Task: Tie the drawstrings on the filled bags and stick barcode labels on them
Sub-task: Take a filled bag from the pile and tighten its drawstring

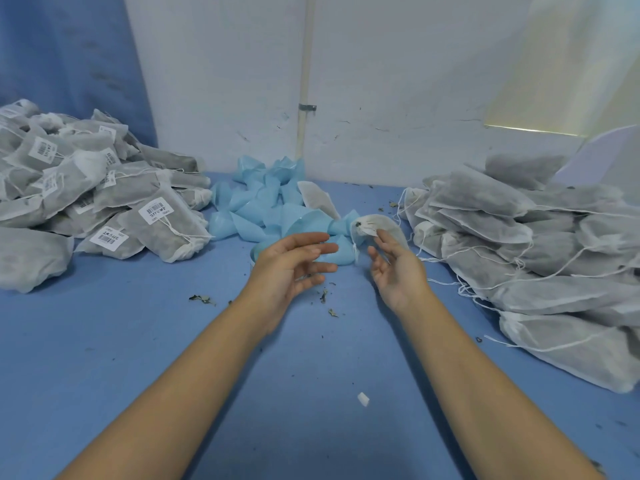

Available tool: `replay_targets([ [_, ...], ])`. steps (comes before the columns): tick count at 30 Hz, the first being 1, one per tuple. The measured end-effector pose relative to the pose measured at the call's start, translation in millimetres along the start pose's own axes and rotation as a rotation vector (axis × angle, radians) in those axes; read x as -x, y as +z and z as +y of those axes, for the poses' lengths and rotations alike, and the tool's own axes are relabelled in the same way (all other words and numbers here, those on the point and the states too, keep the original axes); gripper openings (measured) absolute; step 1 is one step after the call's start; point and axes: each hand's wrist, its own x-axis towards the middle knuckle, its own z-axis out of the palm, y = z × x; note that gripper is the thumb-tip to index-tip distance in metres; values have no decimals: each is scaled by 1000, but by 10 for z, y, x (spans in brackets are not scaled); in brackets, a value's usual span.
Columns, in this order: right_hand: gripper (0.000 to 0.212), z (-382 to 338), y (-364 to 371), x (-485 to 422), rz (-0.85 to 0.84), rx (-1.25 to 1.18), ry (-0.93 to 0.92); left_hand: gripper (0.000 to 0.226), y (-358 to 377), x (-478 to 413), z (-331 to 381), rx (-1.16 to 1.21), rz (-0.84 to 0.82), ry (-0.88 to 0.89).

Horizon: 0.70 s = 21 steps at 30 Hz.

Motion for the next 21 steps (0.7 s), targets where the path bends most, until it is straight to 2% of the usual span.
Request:
replay_targets([
  [8, 25, 77, -138, 394, -153, 92, -2, 36, 145, 25, -101, 69, 103, 50],
  [15, 25, 200, -95, 555, -135, 279, -79, 30, 172, 60, -222, -1, 213, 3],
  [18, 28, 228, -97, 563, -115, 285, -112, 23, 175, 77, -278, -120, 257, -8],
  [21, 29, 247, -115, 553, -87, 246, -135, 9, 145, 84, -318, -410, 305, 39],
])
